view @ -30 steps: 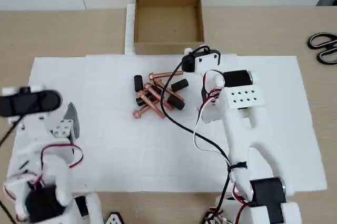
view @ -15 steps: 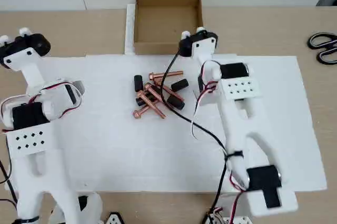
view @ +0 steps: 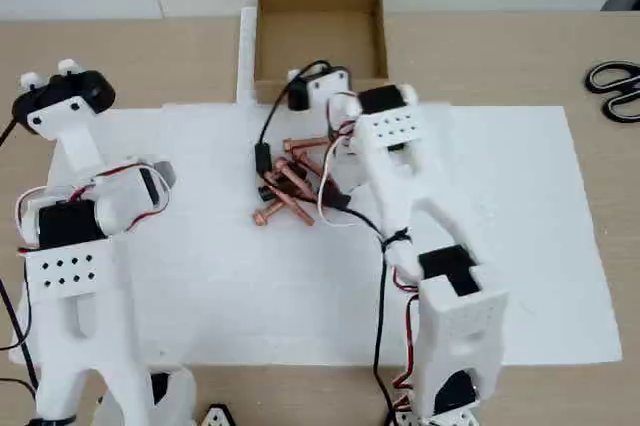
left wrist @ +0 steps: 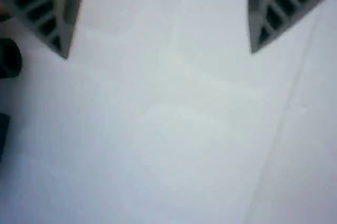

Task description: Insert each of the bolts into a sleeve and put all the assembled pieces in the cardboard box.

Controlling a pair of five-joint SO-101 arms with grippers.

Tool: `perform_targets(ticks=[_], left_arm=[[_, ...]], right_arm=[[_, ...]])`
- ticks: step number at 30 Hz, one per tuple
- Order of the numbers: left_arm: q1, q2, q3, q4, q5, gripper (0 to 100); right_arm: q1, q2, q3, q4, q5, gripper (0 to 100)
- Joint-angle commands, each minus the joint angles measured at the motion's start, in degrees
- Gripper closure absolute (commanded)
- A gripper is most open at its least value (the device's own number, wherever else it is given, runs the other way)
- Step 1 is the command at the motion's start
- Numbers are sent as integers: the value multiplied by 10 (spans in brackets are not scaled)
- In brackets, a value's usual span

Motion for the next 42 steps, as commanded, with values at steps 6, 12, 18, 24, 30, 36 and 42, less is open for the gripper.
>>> perform_targets(ticks=[6, 12, 18, 24, 30, 36, 42], left_arm=[[4, -23, -3, -11, 3, 793], [4, -23, -3, -11, 3, 793], [4, -23, -3, -11, 3, 793], [4, -23, -3, -11, 3, 793], [4, -23, -3, -11, 3, 793], [4, -23, -4, -11, 3, 793], [4, -23, -4, -11, 3, 793]], right_arm=[[-36, 0, -28, 1, 5, 865], [-37, 3, -27, -16, 5, 865], [-38, 50, -28, -31, 5, 865], [-38, 75, -30, -33, 5, 866], [-43, 73, -30, -18, 5, 866], [-51, 73, -30, -12, 4, 866], [-51, 72, -30, -10, -7, 866]])
